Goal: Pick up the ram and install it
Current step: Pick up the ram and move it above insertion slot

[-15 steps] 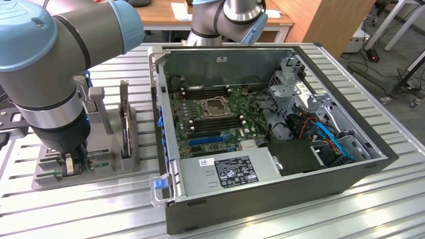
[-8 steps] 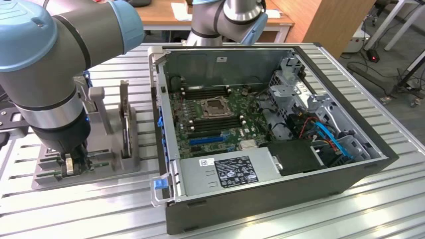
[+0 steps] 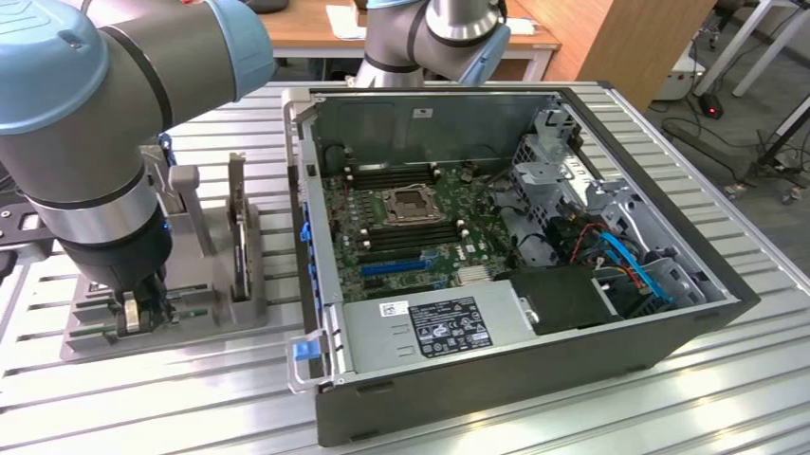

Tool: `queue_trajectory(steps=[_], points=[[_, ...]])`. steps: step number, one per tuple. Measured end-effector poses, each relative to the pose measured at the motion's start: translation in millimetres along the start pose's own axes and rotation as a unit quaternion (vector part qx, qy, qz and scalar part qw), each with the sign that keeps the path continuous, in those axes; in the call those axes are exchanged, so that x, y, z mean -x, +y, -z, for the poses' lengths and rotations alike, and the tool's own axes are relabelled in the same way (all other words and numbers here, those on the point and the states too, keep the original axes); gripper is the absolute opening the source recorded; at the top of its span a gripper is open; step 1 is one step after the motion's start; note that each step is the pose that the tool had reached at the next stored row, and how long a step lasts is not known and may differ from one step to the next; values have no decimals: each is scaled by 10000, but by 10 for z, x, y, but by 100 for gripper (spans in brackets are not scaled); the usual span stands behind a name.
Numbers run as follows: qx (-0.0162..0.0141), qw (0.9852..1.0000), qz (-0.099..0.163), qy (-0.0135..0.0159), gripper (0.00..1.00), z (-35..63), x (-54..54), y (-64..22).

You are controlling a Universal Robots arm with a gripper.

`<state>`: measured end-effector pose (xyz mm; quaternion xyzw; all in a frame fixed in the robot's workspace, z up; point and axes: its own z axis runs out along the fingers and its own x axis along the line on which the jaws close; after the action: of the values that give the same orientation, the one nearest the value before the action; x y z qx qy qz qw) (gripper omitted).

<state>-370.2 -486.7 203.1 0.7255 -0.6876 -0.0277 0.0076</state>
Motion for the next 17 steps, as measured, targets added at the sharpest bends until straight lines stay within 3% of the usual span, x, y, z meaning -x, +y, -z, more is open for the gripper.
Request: queue_trajectory(steps=[17], points=[[0,10000,0,0,11,185,6,9]])
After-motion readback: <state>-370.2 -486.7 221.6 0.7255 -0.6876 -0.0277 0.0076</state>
